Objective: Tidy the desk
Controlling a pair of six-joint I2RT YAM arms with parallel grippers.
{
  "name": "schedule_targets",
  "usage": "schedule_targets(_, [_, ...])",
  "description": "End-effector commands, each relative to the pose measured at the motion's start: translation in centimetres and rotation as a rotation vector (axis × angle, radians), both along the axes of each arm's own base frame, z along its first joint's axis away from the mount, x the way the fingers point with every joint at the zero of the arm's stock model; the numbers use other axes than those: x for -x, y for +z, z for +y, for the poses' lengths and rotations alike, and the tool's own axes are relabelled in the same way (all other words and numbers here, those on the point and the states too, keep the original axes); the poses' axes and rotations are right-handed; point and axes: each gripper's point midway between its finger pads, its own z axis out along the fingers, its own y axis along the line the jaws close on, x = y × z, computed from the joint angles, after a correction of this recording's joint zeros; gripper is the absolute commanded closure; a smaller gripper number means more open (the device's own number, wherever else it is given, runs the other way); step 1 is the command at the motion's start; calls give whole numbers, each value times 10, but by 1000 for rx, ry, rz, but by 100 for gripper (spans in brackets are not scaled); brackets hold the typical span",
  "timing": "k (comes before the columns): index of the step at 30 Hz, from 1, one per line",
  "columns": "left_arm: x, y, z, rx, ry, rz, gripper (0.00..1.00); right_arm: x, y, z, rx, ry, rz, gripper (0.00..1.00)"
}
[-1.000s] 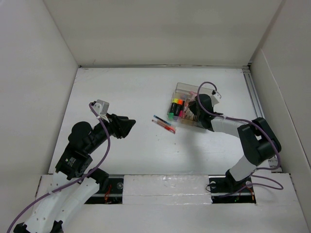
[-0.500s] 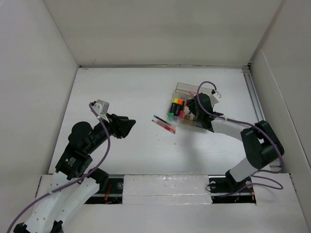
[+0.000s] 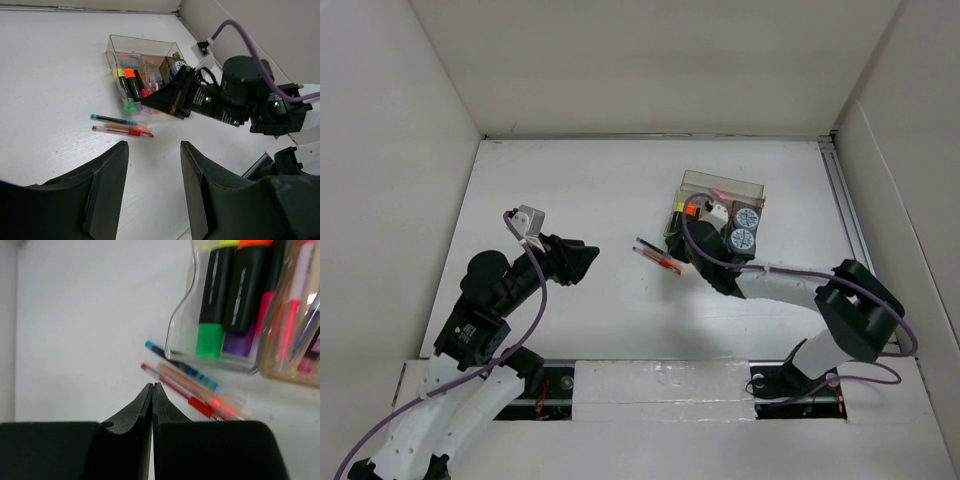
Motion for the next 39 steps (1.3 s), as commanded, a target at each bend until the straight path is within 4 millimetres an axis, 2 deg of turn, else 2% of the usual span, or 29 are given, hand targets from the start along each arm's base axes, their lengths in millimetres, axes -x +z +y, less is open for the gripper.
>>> schedule_targets(1, [2, 18, 0, 25, -8, -61, 58, 16, -20, 19, 82, 88, 19, 92])
schedule_targets(2, [1, 18, 0, 27, -7, -62, 58, 15, -24, 17, 97, 79, 25, 85])
schedule_targets(3, [1, 18, 0, 25, -6, -62, 58, 14, -25, 18, 113, 84, 23, 68])
schedule_targets(5, [0, 16, -1, 23, -7, -55, 58, 12, -36, 17, 145, 81, 43, 49])
schedule_targets(6, [0, 16, 0, 21, -6, -55, 58, 9, -34, 19, 143, 76, 41, 46])
schedule_targets(10, [-1, 16, -1, 19, -5, -53, 58, 6, -46, 14, 169, 29, 75, 42])
schedule_targets(13, [-1, 15, -1, 17, -6, -50, 58, 7, -55, 0, 176, -44, 91, 34])
schedule_targets(14, [-1, 16, 0, 19, -3, -53, 58, 9, -54, 0, 153, -41, 84, 28])
schedule_targets(17, [-1, 16, -1, 20, -6, -52, 58, 7, -63, -4, 140, -36, 107, 25])
schedule_targets(21, [0, 15, -1, 18, -9, -50, 58, 6, -72, 3, 132, 9, 120, 24])
schedule_targets(27, [-1, 14, -1, 17, -6, -47, 58, 10, -76, 19, 98, 87, 119, 23])
schedule_targets(33, [-2, 15, -1, 15, -5, -50, 58, 24, -85, 29, 37, 159, 152, 23])
schedule_targets(37, [-1, 16, -1, 19, -3, -53, 58, 37, -84, 34, 37, 173, 155, 23])
schedule_targets(39, [-1, 15, -1, 19, -6, -49, 58, 41, -78, 36, 31, 180, 148, 23])
